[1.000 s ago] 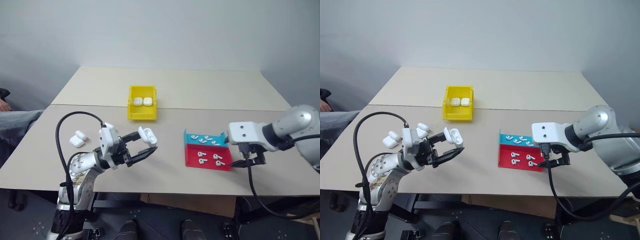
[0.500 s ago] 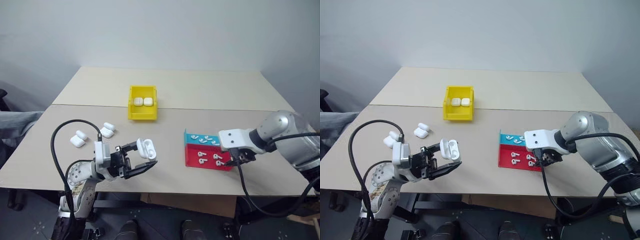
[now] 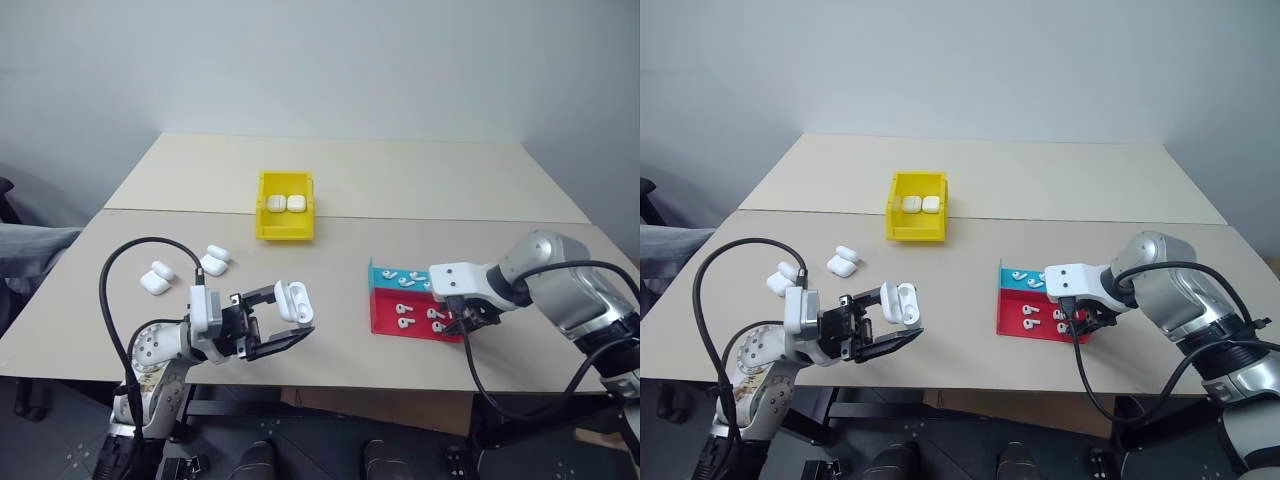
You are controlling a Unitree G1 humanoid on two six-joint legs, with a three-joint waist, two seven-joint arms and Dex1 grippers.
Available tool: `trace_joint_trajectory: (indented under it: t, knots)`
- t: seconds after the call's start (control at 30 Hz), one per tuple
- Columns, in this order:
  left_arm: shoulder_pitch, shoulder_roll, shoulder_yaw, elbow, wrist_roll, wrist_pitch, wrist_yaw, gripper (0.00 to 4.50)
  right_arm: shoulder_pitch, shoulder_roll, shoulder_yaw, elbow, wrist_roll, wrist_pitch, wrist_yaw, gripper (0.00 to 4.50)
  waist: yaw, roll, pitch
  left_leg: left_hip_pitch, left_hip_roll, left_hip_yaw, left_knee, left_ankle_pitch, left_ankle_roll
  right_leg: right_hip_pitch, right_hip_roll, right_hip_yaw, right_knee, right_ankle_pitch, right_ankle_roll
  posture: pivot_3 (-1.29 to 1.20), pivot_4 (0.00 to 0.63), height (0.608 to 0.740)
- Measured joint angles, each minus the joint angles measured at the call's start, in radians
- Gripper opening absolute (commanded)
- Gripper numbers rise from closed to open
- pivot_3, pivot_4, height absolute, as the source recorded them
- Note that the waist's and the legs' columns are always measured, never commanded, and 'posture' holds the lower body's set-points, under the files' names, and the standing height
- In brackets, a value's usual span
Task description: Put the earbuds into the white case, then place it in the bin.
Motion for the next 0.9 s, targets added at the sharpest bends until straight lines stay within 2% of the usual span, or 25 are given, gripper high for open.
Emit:
trace_joint_trajectory:
  t: [0.03, 0.7, 0.9]
  knots:
    - [-0.001, 0.006, 0.0, -0.001, -0.005, 0.009, 0.0, 2.72, 0.0, 0.004, 0.0, 0.001, -0.004, -0.001, 0.0, 1.34, 0.0, 0.0, 0.0, 0.0, 0.0, 0.0, 0.0, 0.0, 0.0, 0.0, 0.0, 0.0, 0.0, 0.0, 0.0, 0.0, 0.15, 0.74]
    - [0.001, 0.032, -0.011, -0.022, -0.015, 0.029, 0.015, 2.72, 0.017, 0.022, 0.0, 0.001, -0.028, -0.029, -0.007, 1.34, 0.0, 0.0, 0.0, 0.0, 0.0, 0.0, 0.0, 0.0, 0.0, 0.0, 0.0, 0.0, 0.0, 0.0, 0.0, 0.0, 0.15, 0.74]
    - [0.007, 0.046, -0.011, -0.046, -0.012, 0.044, 0.036, 2.72, 0.026, 0.018, -0.005, -0.015, -0.027, -0.091, -0.011, 1.34, 0.0, 0.0, 0.0, 0.0, 0.0, 0.0, -0.001, 0.0, 0.0, -0.001, 0.0, 0.0, 0.0, 0.0, 0.0, 0.0, 0.15, 0.74]
